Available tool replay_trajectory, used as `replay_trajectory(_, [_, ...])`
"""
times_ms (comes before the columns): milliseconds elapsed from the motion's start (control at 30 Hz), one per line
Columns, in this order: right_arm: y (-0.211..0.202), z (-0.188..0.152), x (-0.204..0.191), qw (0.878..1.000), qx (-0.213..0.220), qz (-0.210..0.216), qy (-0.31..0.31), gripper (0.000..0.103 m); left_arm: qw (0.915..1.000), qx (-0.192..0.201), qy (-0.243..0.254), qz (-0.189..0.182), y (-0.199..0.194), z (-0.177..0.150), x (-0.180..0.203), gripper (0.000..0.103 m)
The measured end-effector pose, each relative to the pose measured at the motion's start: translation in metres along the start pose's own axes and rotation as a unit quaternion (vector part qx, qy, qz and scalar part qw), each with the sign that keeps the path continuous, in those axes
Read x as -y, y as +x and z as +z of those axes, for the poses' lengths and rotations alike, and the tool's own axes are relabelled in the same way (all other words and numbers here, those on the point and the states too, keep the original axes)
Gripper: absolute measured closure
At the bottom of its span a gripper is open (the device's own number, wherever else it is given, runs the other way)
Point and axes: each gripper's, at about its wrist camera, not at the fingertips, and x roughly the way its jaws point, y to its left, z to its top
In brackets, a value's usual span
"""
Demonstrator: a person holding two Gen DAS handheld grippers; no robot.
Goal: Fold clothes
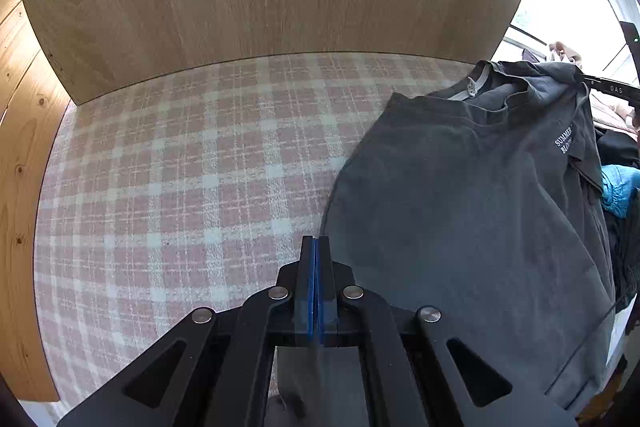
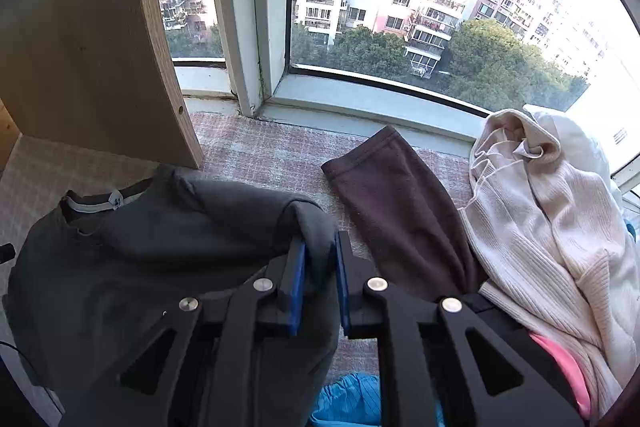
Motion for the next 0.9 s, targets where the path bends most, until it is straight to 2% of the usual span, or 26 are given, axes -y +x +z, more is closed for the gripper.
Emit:
replay_trajectory(100, [-0.025,-0.015,0.002,1.000,0.023,-0.016,0.000,0.079,0.9999,-0.007,-0.007,-0.008,-0.011,-0.021,-0.002,0.102])
replay_trajectory(167, [-0.044,-0.024,0.004,1.000,0.027,-0.012,0.006,0.078,0.9997,-0.012,-0.014,-0.015,-0.016,-0.038,-0.004,0.099])
replay_trajectory(200, [-0.052,-0.031,0.003,1.000,0.025,0.004,0.018,0.077,0.9997,-0.014,-0.015,-0.015,-0.020,-0.049,-0.003,0.094])
replay_trajectory(267, [-0.068,-0.049,-0.005,0.998,0.017,0.049,0.032,0.071,0.9997,-0.017,-0.014,-0.014,-0.029,-0.071,-0.003,0.092])
replay_trajectory(333, [-0.079,-0.074,-0.030,0.996,0.013,0.089,0.015,0.064,0.9996,-0.022,-0.014,-0.007,-0.035,-0.092,-0.004,0.084])
replay_trajectory(400, [-0.084,-0.100,-0.061,0.994,0.005,0.110,-0.004,0.063,0.9995,-0.029,-0.008,0.002,-0.033,-0.108,-0.003,0.077])
replay_trajectory(500, [-0.085,-0.124,-0.100,0.987,-0.021,0.160,-0.012,0.063,0.9995,-0.028,-0.017,0.001,-0.031,-0.119,-0.005,0.077])
replay_trajectory(567, [-0.089,-0.128,-0.123,0.983,-0.025,0.179,-0.023,0.063,0.9997,-0.020,-0.012,-0.010,-0.030,-0.121,-0.002,0.084])
replay_trajectory(600, [-0.092,-0.127,-0.135,0.983,-0.022,0.181,-0.029,0.063,0.9994,-0.016,-0.009,-0.028,-0.029,-0.122,-0.001,0.100])
replay_trajectory(667, [-0.099,-0.123,-0.157,0.980,-0.022,0.194,-0.040,0.063,0.9972,-0.004,-0.018,-0.073,-0.032,-0.123,0.000,0.100])
replay_trajectory(767, [-0.108,-0.115,-0.193,0.971,-0.024,0.233,-0.052,0.063,0.9933,0.023,-0.030,-0.110,-0.048,-0.129,0.003,0.100])
replay_trajectory(900, [-0.098,-0.111,-0.244,0.960,-0.054,0.266,-0.062,0.057,0.9808,0.064,-0.050,-0.177,-0.078,-0.139,0.009,0.100])
